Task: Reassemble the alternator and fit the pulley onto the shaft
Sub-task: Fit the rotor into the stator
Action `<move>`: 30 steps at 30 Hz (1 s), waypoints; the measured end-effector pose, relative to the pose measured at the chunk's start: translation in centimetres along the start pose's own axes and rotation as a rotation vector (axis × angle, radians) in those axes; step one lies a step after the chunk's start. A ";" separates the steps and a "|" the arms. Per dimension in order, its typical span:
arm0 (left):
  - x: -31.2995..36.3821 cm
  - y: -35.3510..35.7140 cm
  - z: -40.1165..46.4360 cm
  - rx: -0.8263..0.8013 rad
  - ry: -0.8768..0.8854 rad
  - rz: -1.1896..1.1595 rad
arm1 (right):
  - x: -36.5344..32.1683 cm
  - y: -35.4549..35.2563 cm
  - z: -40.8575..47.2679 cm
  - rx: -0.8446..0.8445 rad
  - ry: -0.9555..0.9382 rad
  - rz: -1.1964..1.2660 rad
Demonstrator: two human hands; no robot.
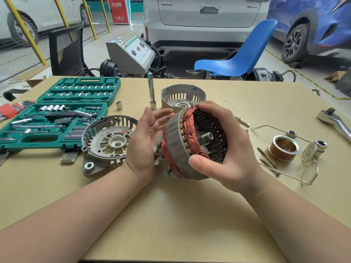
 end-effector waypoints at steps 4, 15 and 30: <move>-0.5 0.2 -0.1 -0.069 -0.070 -0.152 | -0.4 0.2 0.0 -0.003 -0.010 -0.080; -0.1 -0.3 -0.1 -0.177 -0.044 -0.215 | -0.3 0.3 0.3 -0.092 0.016 -0.119; -0.4 -0.3 0.5 -0.249 -0.126 -0.263 | 0.1 0.8 -0.7 0.053 -0.033 -0.031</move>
Point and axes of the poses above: each hand's wrist, its own z-axis towards the middle knuckle, its own y-axis out of the palm, x = y × z, the point moved 2 cm from there along z, towards the middle knuckle, and after that the axes turned 1 degree about -x, right-handed, at the moved point
